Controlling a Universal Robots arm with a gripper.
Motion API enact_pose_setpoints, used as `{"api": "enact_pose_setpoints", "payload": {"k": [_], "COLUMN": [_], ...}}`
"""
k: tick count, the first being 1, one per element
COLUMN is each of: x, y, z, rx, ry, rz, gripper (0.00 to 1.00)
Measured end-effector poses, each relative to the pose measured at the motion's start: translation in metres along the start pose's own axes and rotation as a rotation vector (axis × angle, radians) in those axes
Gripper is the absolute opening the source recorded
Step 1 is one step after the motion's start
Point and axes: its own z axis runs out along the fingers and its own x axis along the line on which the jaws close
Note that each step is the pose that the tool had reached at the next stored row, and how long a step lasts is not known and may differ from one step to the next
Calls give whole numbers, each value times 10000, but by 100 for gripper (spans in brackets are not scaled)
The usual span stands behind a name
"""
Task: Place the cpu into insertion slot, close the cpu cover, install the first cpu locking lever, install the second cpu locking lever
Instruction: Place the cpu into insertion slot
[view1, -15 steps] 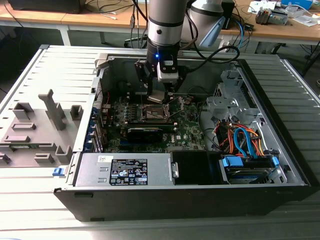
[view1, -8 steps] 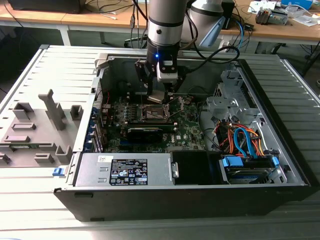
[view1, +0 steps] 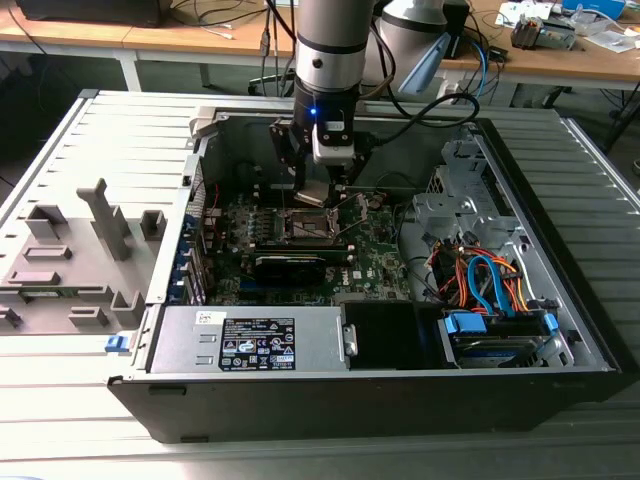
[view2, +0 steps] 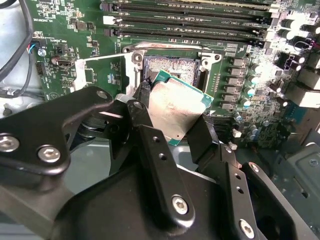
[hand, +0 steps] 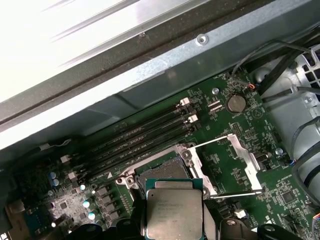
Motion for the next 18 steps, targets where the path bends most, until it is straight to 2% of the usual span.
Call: {"api": "enact_pose_setpoints", "payload": {"k": [18], "x": [0], "y": [0], "z": [0], "rx": [-5], "ry": [0], "rz": [353], "gripper": [55]}}
